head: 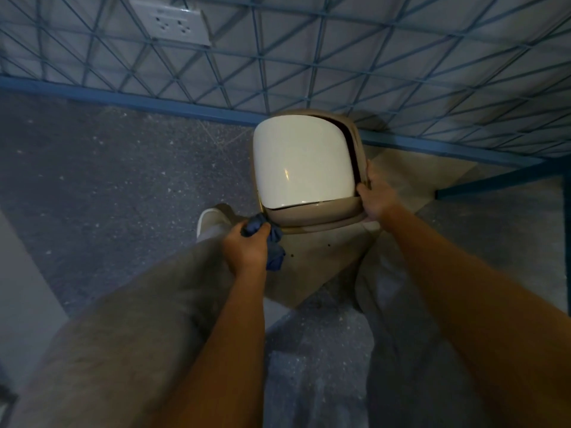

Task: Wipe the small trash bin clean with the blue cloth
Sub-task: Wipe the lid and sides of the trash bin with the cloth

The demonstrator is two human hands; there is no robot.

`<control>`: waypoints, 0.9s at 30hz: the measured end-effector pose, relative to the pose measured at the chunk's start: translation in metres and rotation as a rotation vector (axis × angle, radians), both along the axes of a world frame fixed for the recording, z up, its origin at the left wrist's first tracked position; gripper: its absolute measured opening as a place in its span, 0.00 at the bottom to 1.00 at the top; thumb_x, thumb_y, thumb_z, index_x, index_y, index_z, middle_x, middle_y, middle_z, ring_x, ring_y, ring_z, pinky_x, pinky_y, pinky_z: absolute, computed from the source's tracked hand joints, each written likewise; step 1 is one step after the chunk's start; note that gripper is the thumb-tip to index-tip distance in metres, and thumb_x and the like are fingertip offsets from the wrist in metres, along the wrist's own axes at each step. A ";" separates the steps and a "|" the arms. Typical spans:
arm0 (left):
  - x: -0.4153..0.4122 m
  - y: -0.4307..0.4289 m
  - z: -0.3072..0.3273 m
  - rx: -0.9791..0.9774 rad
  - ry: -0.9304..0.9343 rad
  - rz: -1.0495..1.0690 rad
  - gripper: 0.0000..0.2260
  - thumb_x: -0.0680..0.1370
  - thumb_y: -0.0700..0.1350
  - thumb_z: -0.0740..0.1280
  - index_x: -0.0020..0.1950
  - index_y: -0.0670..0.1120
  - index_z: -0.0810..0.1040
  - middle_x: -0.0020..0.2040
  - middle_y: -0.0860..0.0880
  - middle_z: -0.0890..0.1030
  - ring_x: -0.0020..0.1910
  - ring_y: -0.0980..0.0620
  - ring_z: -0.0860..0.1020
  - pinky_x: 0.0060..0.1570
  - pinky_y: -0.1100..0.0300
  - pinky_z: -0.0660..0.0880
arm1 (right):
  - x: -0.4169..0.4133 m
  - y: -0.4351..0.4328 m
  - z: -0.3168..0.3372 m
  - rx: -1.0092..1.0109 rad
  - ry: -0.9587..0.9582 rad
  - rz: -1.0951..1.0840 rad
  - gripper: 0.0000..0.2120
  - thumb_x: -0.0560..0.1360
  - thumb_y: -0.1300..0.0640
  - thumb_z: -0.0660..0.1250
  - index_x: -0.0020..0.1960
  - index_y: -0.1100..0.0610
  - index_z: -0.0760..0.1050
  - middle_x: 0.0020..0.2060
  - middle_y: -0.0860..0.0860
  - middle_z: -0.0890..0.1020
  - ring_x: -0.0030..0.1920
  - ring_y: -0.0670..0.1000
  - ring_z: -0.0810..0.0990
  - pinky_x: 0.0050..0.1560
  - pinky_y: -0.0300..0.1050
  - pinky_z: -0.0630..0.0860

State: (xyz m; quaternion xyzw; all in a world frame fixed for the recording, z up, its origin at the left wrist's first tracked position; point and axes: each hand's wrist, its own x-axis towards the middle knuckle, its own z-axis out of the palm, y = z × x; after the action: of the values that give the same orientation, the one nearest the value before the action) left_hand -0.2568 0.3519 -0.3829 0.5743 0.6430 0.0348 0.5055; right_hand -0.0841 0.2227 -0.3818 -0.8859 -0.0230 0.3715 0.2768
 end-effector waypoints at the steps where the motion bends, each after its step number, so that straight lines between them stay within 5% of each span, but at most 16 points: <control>1: 0.001 0.001 -0.001 -0.003 -0.016 0.028 0.09 0.73 0.41 0.69 0.49 0.37 0.77 0.47 0.40 0.79 0.45 0.46 0.76 0.45 0.58 0.69 | -0.001 0.000 0.000 -0.007 -0.002 -0.008 0.26 0.80 0.56 0.54 0.76 0.52 0.51 0.70 0.59 0.67 0.66 0.62 0.70 0.68 0.54 0.67; 9: 0.016 0.029 -0.001 -0.016 -0.059 0.009 0.10 0.74 0.41 0.67 0.50 0.36 0.77 0.50 0.37 0.79 0.50 0.42 0.77 0.50 0.53 0.73 | -0.005 -0.001 0.002 0.014 0.000 -0.006 0.27 0.80 0.56 0.53 0.76 0.49 0.49 0.66 0.61 0.71 0.57 0.63 0.75 0.58 0.55 0.75; 15: 0.014 0.014 -0.001 0.024 -0.025 0.082 0.14 0.74 0.44 0.66 0.54 0.35 0.76 0.52 0.38 0.79 0.53 0.43 0.78 0.54 0.50 0.73 | -0.007 -0.001 0.002 -0.009 -0.014 0.016 0.28 0.80 0.55 0.53 0.76 0.47 0.46 0.68 0.61 0.69 0.61 0.64 0.73 0.63 0.58 0.72; 18: 0.006 -0.017 0.002 -0.049 -0.026 0.270 0.11 0.74 0.44 0.67 0.52 0.39 0.76 0.51 0.43 0.79 0.50 0.49 0.76 0.54 0.55 0.71 | -0.007 -0.002 0.001 -0.031 -0.021 0.027 0.28 0.81 0.55 0.53 0.76 0.50 0.46 0.72 0.59 0.64 0.69 0.61 0.67 0.69 0.51 0.63; 21: 0.004 -0.046 0.005 -0.161 -0.078 0.378 0.14 0.73 0.43 0.69 0.55 0.38 0.77 0.56 0.41 0.80 0.56 0.44 0.78 0.59 0.51 0.73 | -0.007 -0.003 0.001 -0.018 -0.013 0.016 0.27 0.81 0.56 0.53 0.76 0.51 0.46 0.73 0.59 0.63 0.70 0.61 0.66 0.70 0.50 0.61; 27: 0.010 -0.060 0.008 -0.227 -0.076 0.259 0.11 0.72 0.42 0.70 0.52 0.39 0.77 0.54 0.40 0.80 0.52 0.42 0.78 0.57 0.49 0.74 | -0.009 -0.005 0.000 0.020 -0.014 0.009 0.27 0.80 0.57 0.54 0.76 0.51 0.47 0.72 0.58 0.65 0.69 0.59 0.66 0.70 0.50 0.61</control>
State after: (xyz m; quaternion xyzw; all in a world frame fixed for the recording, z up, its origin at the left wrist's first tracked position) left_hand -0.2464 0.2922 -0.3753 0.4242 0.6919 0.0482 0.5823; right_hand -0.0928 0.2174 -0.3814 -0.8856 -0.0327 0.3662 0.2839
